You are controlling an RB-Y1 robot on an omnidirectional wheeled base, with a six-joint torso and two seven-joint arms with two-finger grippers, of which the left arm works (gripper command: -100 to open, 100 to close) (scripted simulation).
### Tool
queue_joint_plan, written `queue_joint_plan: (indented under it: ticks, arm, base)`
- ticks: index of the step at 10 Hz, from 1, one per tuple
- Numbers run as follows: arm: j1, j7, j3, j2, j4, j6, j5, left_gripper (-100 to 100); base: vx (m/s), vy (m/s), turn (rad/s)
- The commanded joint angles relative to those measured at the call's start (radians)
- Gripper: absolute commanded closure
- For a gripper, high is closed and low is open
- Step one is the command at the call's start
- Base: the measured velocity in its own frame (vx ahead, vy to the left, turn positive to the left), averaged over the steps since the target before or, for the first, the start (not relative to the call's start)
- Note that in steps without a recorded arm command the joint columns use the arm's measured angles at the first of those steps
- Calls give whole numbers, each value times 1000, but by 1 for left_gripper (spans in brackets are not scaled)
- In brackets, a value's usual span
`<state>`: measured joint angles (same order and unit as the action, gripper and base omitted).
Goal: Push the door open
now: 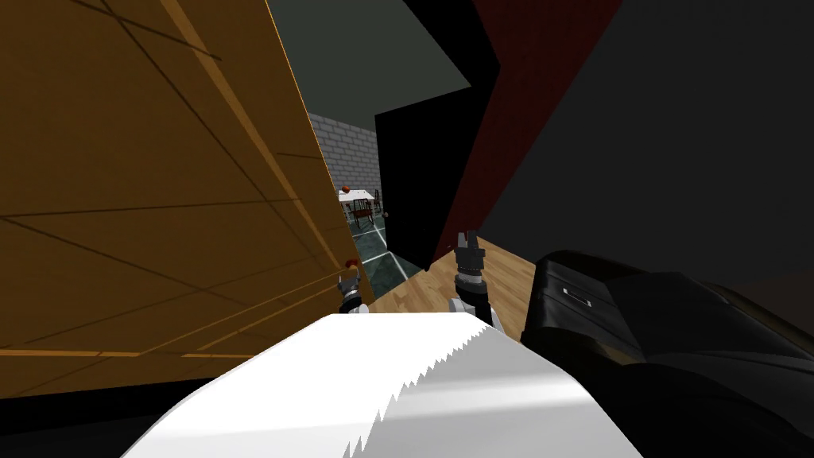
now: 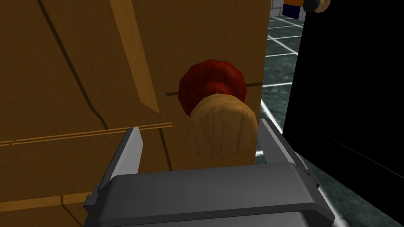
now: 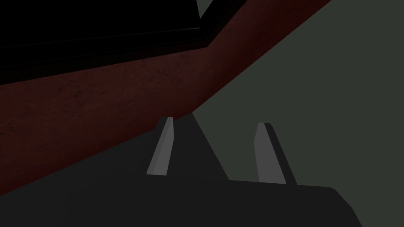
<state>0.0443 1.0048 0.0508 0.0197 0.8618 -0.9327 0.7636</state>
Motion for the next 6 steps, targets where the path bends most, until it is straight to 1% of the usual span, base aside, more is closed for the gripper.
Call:
queue_joint_plan:
  ticks: [1,2,3,6]
  arm:
    - [-3,2,-4,-21,-1,2,2,-100]
    - [-1,2,-2,-12,-2,0,1,-100]
    - [-1,2,-2,-12,-2,0,1,100]
    - [-1,2,-2,-12,-2,0,1,100]
  base:
    - [180,70,-32]
    - [77,33,-13]
    - [-9,-9,-14]
    - [-18,-11,0]
